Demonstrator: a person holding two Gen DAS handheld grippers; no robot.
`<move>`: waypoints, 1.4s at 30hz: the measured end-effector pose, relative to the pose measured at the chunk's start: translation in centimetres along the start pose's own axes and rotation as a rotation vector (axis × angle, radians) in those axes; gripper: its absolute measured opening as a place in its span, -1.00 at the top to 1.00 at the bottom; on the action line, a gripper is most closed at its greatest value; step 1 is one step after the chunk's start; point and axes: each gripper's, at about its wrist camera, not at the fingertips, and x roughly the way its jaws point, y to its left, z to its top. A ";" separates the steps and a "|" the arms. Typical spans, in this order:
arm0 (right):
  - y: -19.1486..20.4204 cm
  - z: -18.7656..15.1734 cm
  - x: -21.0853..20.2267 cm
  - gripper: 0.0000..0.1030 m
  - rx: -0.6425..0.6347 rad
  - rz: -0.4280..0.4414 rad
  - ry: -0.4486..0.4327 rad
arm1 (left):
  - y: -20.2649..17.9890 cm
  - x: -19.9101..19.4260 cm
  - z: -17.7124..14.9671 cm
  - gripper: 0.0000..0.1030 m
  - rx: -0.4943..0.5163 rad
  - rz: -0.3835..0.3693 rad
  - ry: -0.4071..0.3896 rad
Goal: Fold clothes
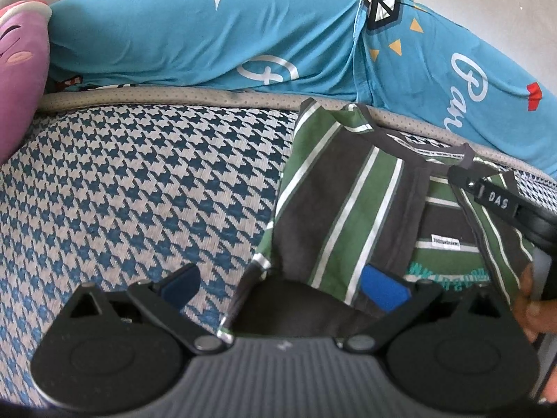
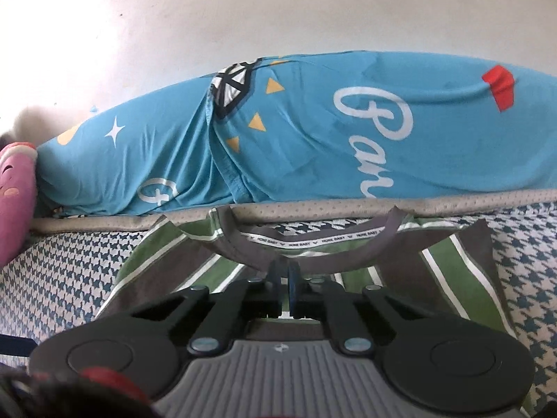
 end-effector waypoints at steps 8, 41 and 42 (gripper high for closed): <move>0.4 -0.6 1.9 0.42 0.035 0.050 0.037 | 0.1 0.4 0.0 -0.99 -0.003 0.007 0.018; 0.8 -0.6 -0.7 0.57 0.078 -0.044 0.047 | 0.6 3.1 -0.8 -0.99 0.035 0.081 0.074; 0.9 -0.6 -0.8 0.53 0.072 -0.037 0.051 | 0.5 3.1 -0.8 -0.99 0.045 0.087 0.071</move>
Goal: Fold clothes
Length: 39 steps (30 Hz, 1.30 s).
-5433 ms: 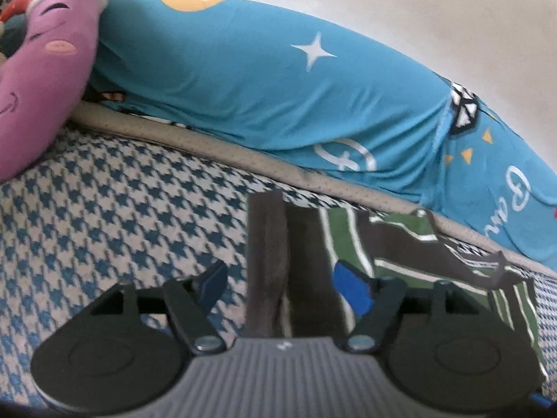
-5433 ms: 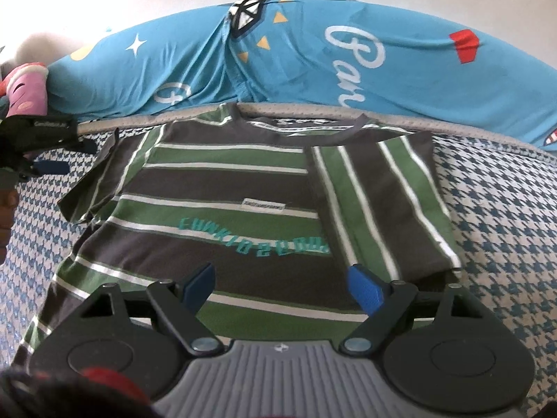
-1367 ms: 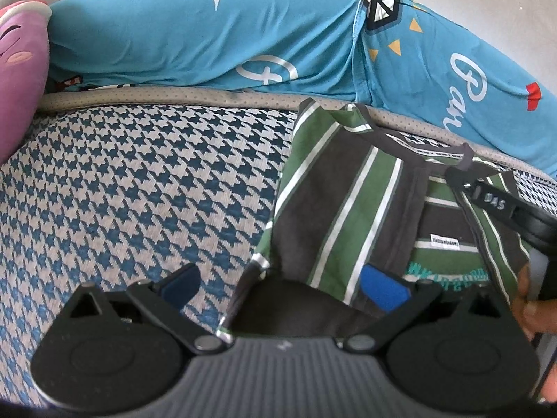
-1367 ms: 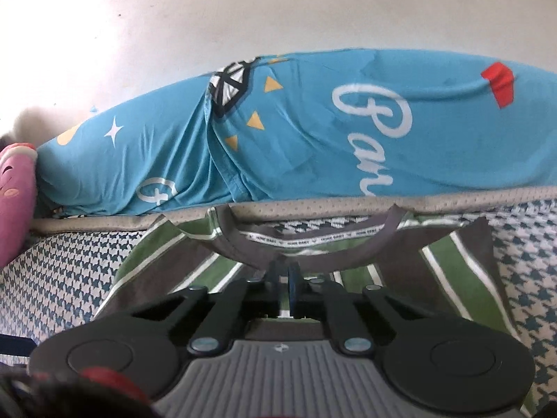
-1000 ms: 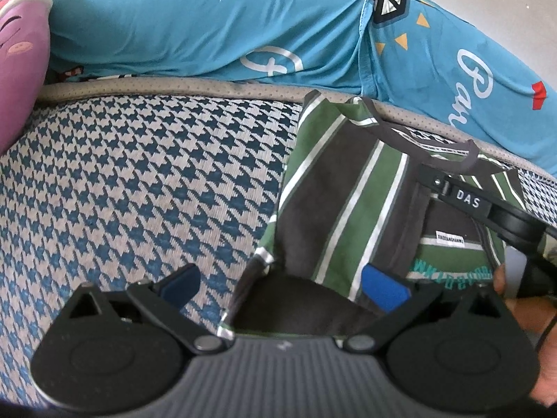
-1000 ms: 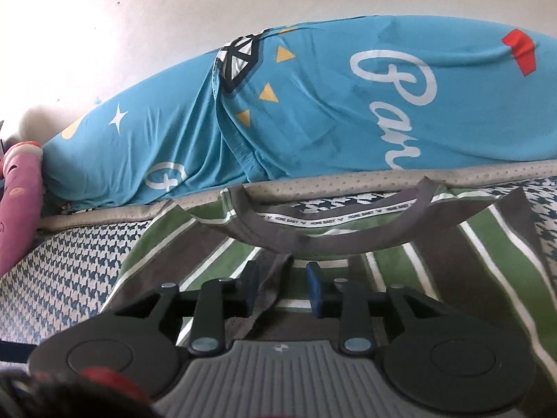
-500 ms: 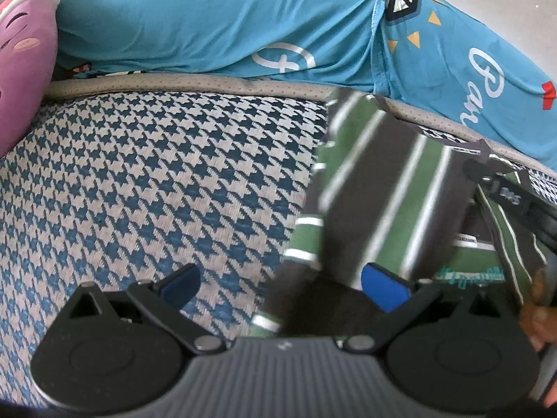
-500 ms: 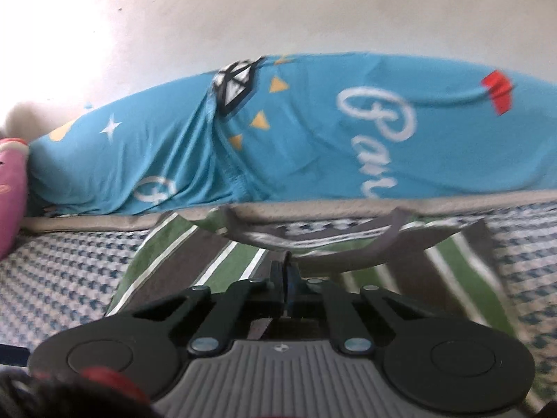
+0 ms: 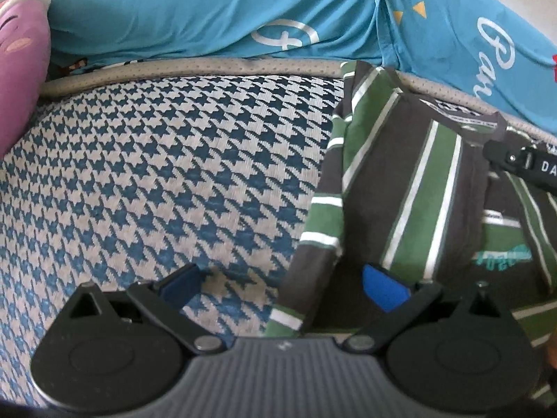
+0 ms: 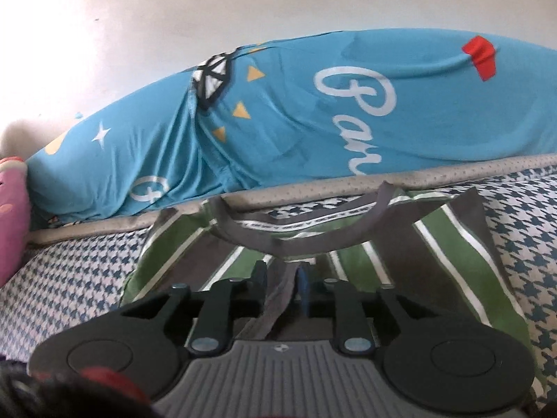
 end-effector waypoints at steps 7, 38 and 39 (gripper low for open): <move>1.1 -0.1 -1.0 0.42 -0.019 0.044 0.026 | -0.7 0.2 -0.3 -0.99 0.043 0.026 -0.016; -2.9 -2.7 -11.4 0.00 -0.020 -0.082 0.110 | 2.9 -1.1 -1.8 -1.00 -0.005 0.093 -0.085; -3.3 -2.7 -11.4 0.00 -0.019 -0.101 0.114 | 2.9 -1.1 -1.8 -1.00 -0.005 0.093 -0.086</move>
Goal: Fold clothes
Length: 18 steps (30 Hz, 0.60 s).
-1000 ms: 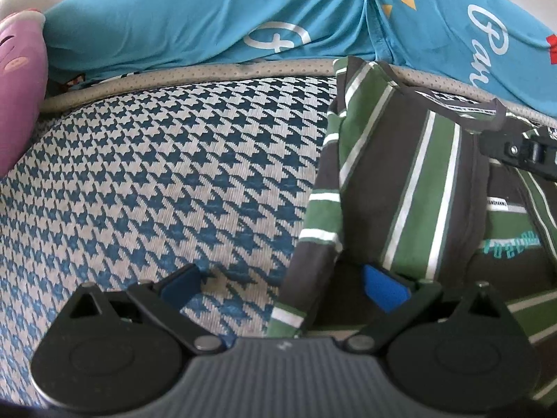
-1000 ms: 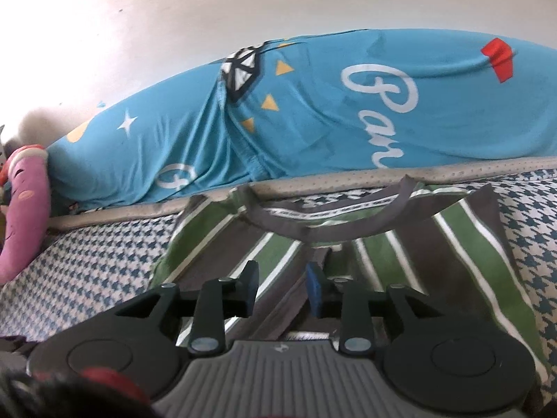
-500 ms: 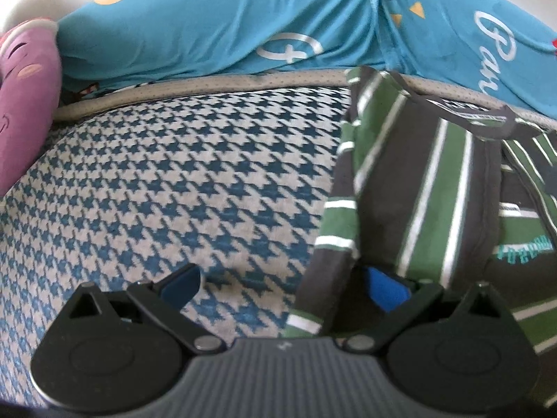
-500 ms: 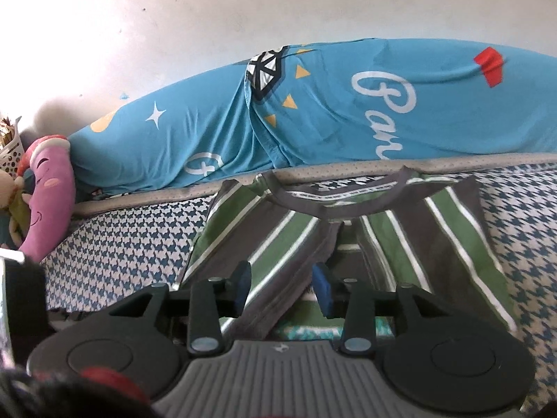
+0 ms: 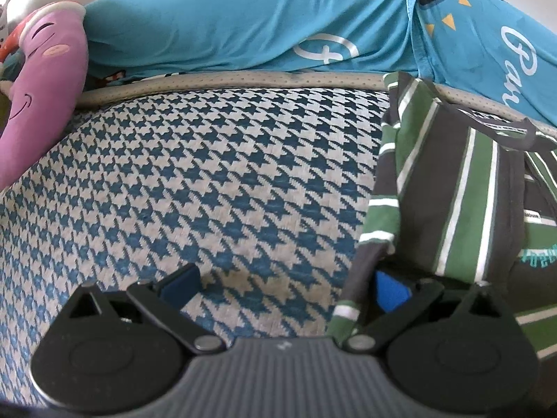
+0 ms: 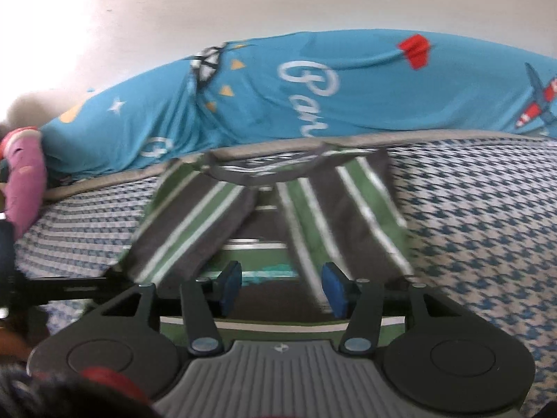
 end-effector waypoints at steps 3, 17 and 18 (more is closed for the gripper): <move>-1.3 0.1 0.4 0.00 0.015 -0.038 0.015 | 0.1 0.0 0.0 -1.00 -0.001 0.001 -0.001; -5.4 0.8 0.5 -0.02 0.030 -0.099 0.021 | 2.0 -0.8 1.0 -1.00 -0.116 -0.021 0.033; -5.9 0.8 0.3 -0.03 0.037 -0.108 0.017 | 2.2 -1.0 1.1 -1.00 -0.138 -0.030 0.032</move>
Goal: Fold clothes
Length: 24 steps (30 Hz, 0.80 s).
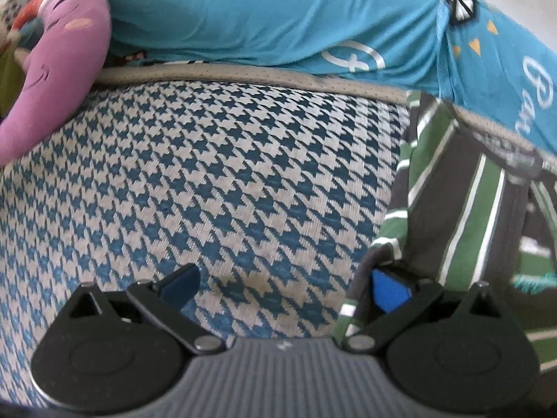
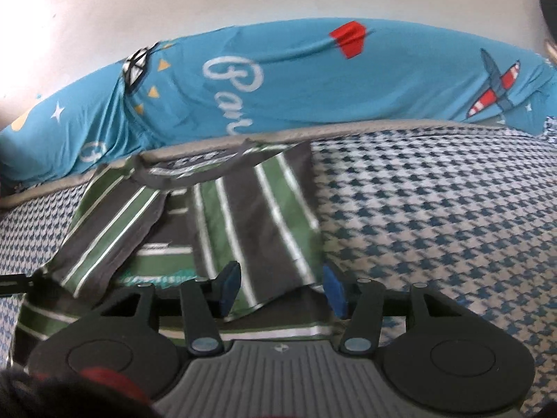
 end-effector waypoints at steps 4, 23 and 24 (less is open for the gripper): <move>-1.7 0.0 0.1 -0.06 0.044 -0.031 0.003 | 0.0 -0.7 0.2 -1.00 -0.022 -0.010 -0.003; -2.8 -0.2 1.8 -0.09 0.072 -0.017 0.033 | -2.9 -2.7 0.3 -1.00 0.061 -0.097 -0.055; -2.8 -0.2 1.9 -0.09 0.072 -0.015 0.033 | -3.1 -2.6 0.4 -1.00 0.064 -0.094 -0.055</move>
